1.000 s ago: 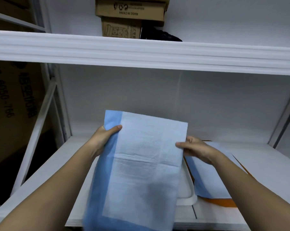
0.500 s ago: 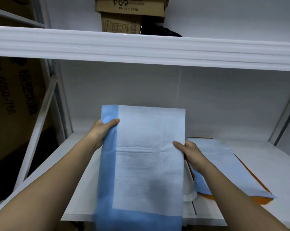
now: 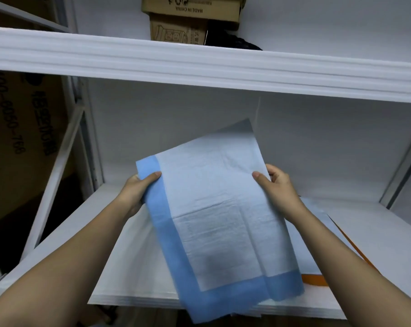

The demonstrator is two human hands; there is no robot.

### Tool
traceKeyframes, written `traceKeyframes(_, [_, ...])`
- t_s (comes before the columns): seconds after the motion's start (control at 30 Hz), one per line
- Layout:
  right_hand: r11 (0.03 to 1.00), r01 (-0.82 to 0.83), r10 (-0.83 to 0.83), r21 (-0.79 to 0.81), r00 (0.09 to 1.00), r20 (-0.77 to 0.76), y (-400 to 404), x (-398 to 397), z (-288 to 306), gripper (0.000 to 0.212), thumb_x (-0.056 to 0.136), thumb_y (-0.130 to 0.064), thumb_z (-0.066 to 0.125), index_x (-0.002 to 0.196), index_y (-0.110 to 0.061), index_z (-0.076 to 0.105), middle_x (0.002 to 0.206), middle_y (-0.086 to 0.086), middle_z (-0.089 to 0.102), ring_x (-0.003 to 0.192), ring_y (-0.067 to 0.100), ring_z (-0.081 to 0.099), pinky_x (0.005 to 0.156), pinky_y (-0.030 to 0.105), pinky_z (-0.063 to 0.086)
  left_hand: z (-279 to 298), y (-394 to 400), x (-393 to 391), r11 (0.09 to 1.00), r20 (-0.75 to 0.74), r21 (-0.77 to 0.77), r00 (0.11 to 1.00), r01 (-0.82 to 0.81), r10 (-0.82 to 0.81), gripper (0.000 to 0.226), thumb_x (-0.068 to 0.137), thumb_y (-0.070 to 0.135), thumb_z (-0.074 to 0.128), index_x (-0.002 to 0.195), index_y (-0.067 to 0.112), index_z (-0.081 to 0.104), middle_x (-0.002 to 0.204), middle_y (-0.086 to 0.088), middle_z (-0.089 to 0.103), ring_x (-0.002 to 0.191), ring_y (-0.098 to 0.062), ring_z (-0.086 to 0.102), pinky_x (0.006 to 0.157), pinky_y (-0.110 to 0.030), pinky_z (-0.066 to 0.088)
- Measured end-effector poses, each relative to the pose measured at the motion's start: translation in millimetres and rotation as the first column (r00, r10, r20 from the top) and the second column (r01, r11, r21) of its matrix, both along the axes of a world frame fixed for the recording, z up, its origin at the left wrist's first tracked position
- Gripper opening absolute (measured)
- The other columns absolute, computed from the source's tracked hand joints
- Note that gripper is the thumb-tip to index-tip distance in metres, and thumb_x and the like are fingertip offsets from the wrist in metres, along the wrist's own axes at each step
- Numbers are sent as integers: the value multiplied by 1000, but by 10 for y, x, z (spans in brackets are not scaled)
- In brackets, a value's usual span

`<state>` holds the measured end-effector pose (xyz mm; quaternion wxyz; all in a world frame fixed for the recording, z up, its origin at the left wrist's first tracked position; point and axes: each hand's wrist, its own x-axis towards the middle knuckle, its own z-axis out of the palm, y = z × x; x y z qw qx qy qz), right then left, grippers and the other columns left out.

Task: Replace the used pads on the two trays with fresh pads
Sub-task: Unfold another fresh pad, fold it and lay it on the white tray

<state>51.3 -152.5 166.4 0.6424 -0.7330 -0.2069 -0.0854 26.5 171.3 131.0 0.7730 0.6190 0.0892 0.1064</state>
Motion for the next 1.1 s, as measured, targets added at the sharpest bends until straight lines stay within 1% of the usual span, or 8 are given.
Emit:
traceKeyframes(0.17, [997,-16,18,79,999,-29,15,12,145,16,95,-14,54,99,-22,68,98,2,74,85,18,70,74,32,55,-151,-54,-234,899,-24,-288,937,328,-350,65,56,40,87,112,11,70,114,-11,69,98,-23,69,73,-32,58])
traceKeyframes(0.3, [993,2,10,117,995,-97,33,61,110,14,96,-14,53,99,-19,66,97,0,74,85,16,70,76,29,55,-282,-152,-266,917,-96,-219,928,332,-359,92,28,45,94,111,15,69,109,-11,71,91,-25,71,72,-34,57])
traceKeyframes(0.47, [991,50,-9,127,952,-307,-108,139,-60,16,95,-14,53,106,-9,65,106,11,71,84,22,69,81,38,54,-115,-128,-251,920,-96,-50,915,389,-392,90,37,34,96,117,9,63,114,-12,69,99,-25,69,75,-32,58])
traceKeyframes(0.6, [983,46,47,180,878,-477,-220,124,-117,21,94,-14,55,113,-7,63,96,8,72,73,19,72,62,29,57,-24,-186,-185,945,-138,90,943,315,-301,33,82,14,70,113,6,63,110,-12,70,92,-21,71,74,-30,56])
traceKeyframes(0.7, [981,57,43,185,867,-497,-257,80,-116,16,96,-14,53,107,-11,64,93,3,72,73,16,71,57,23,56,49,-245,-165,950,-161,159,957,267,-242,24,89,8,61,113,7,63,107,-11,71,90,-23,70,75,-32,55])
traceKeyframes(0.77, [974,53,64,220,868,-492,-296,29,-104,15,96,-15,51,104,-13,64,90,0,73,74,13,71,57,21,55,79,-274,-190,957,-144,145,962,253,-233,21,90,8,60,111,9,64,103,-9,73,87,-22,70,72,-31,56])
traceKeyframes(0.9, [923,-84,230,375,902,-364,-388,-49,-109,32,94,-19,54,125,-15,57,117,5,68,106,20,66,79,29,57,78,-313,-188,978,-98,43,975,206,-201,14,91,8,59,103,13,64,90,-7,74,73,-19,72,61,-29,59])
traceKeyframes(1.1, [985,-75,132,153,904,-406,-353,80,-351,35,91,-8,58,123,-22,55,111,2,70,97,22,69,72,33,57,-144,-362,-19,974,-164,3,961,226,-223,24,92,3,53,108,19,62,94,-10,73,75,-25,71,64,-35,59])
